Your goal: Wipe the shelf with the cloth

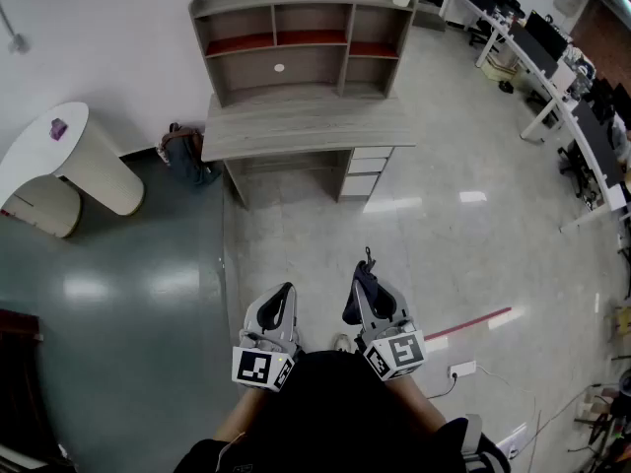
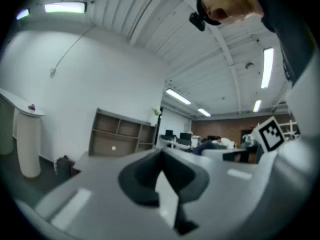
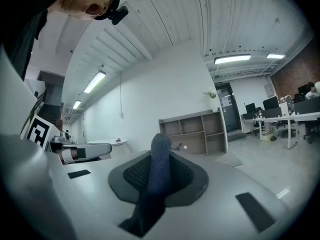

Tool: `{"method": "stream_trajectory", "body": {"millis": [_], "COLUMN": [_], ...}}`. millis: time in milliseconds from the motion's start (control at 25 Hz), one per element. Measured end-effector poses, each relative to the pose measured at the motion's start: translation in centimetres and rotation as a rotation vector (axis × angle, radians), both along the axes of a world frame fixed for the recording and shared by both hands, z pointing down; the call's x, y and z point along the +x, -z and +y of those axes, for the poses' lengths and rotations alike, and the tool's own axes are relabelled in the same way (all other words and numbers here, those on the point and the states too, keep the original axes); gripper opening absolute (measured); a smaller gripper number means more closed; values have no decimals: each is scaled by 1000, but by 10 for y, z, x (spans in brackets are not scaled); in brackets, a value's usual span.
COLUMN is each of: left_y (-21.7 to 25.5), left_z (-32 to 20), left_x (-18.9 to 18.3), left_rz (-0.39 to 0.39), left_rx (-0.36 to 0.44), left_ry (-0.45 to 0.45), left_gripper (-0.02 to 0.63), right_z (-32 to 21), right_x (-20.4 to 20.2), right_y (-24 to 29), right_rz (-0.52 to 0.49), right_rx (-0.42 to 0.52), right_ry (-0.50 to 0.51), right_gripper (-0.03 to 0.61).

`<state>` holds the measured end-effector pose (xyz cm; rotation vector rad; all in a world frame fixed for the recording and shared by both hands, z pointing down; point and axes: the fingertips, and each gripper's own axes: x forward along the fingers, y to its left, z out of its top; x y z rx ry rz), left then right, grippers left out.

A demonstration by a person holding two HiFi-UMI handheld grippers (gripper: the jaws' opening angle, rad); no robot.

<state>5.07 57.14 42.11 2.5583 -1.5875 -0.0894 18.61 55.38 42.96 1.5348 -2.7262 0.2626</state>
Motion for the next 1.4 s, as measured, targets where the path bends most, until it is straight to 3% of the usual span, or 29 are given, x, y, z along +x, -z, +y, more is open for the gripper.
{"method": "stream_trajectory", "body": {"millis": [800,1160,1400], "left_y": [12,9,6], "left_z": [-15,-26,-36], "left_x": [-6,-52,-80], "left_rz": [35,44,53], "left_rx": [3,11,13], "left_ry": [-20,-4,-43], "left_gripper": [5,5,5], "right_z": [-11,-33,-46], "right_x": [-5,-34,-58], "right_y": [3,-1,-5], "right_rz": [7,41,47], "right_rx": [-22,-25,-25], "right_ry": [9,-31,-78], "right_gripper": [54,54,54]}}
